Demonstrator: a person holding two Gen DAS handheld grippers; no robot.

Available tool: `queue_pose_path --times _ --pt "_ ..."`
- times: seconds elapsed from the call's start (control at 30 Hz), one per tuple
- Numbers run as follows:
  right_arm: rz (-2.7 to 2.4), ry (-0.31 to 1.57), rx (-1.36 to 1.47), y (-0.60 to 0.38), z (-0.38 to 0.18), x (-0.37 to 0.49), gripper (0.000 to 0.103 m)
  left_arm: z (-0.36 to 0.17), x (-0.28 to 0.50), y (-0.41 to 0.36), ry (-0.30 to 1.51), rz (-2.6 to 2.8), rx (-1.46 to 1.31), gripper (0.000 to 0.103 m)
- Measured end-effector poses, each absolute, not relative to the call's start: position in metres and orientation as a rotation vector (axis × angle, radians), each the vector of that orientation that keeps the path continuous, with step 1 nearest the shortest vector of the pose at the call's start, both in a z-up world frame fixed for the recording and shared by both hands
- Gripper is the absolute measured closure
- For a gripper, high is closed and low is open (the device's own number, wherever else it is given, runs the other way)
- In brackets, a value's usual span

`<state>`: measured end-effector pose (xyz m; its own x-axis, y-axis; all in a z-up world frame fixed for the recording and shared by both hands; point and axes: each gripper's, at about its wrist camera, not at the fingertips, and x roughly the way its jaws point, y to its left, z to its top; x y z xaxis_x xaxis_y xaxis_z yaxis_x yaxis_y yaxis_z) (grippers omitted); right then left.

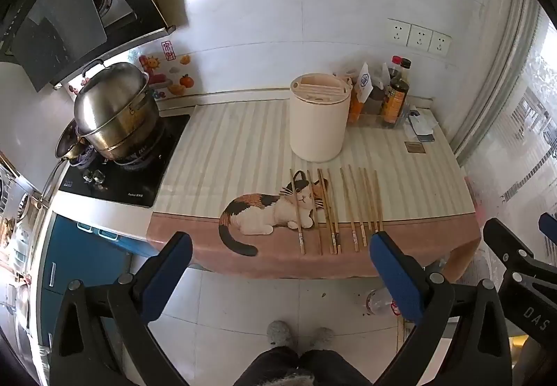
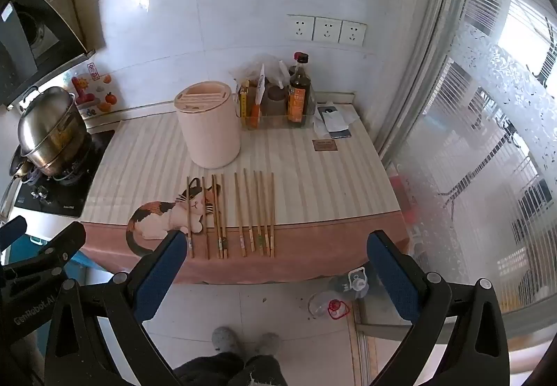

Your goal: Organize utensils

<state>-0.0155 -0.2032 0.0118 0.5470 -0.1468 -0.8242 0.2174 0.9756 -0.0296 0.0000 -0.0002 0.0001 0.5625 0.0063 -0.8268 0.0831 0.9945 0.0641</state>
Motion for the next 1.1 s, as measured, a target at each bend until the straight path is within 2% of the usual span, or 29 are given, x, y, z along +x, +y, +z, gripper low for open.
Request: queue_pose_path --times 1.1 --pt "-0.224 0.95 0.074 -0.202 0.022 -0.02 0.0 0.013 -0.002 0.003 0.941 -0.058 0.091 0.0"
